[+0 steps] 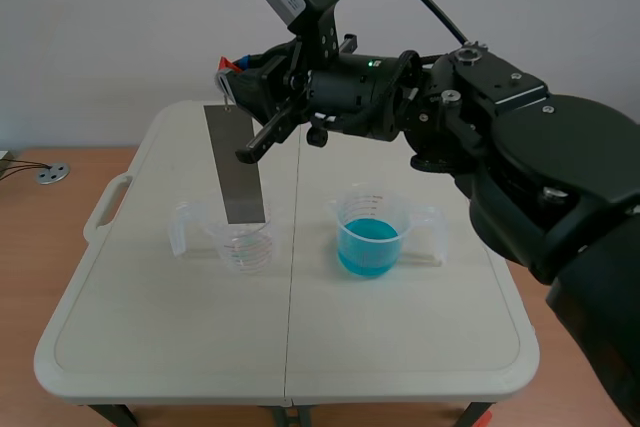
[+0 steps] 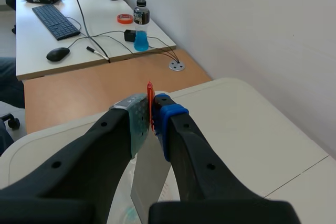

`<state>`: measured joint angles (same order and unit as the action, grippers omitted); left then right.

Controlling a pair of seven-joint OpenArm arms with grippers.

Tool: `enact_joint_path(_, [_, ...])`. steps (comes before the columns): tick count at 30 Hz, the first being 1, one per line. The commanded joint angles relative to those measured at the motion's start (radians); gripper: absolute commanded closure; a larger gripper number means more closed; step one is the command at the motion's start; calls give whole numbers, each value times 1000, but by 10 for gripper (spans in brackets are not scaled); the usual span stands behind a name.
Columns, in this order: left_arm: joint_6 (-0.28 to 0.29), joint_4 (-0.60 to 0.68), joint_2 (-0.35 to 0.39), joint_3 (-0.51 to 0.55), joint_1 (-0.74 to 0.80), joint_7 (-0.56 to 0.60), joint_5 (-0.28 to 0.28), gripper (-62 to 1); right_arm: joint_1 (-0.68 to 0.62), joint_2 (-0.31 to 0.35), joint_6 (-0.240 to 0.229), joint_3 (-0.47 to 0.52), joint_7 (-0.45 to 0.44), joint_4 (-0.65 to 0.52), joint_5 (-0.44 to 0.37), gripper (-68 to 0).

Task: Hold the metal plate by the orange handle, dip it into the blue solution, take it out and point at it, then put the plate back in the beaker on the left.
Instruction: 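Put the plate into the left beaker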

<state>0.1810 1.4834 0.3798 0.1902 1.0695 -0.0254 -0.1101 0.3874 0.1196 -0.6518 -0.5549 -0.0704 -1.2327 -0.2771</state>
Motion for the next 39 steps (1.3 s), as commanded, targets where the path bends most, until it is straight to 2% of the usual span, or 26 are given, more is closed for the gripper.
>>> enact_joint_path(1, [10,15,-2,-1,8,6,-2,-16,22,-10,0,3,-19,2,-14,-13])
enact_joint_path(5, [24,15,-2,-1,8,6,-2,-16,17,-19,-3,3,-27,35,-14,-13])
enact_joint_path(24, [24,15,-2,-1,8,6,-2,-16,-6,-45,-6,2,-48,154,-6,-22])
enact_joint_path(26, [24,15,-2,-1,8,6,-2,-16,-5,-45,-6,2,-48,154,7,-85])
enact_joint_path(31, [24,15,-2,-1,8,6,-2,-16,-5,-45,-2,2,-48,154,9,-291])
enact_joint_path(35, [24,15,-2,-1,8,3,-2,-18,-5,-45,2,2,-49,154,8,-394])
enact_joint_path(36, [24,15,-2,-1,8,-2,-2,-45,-5,-45,2,2,-49,154,8,-416])
enact_joint_path(37, [24,15,-2,-1,8,-2,-2,-107,-5,-45,7,2,-49,154,8,-437])
enact_joint_path(38, [24,15,-2,-1,8,-2,-1,-204,-5,-45,13,2,-49,154,8,-462])
enact_joint_path(39, [24,15,-2,-1,8,-2,6,-329,-5,-45,19,2,-49,154,8,-491])
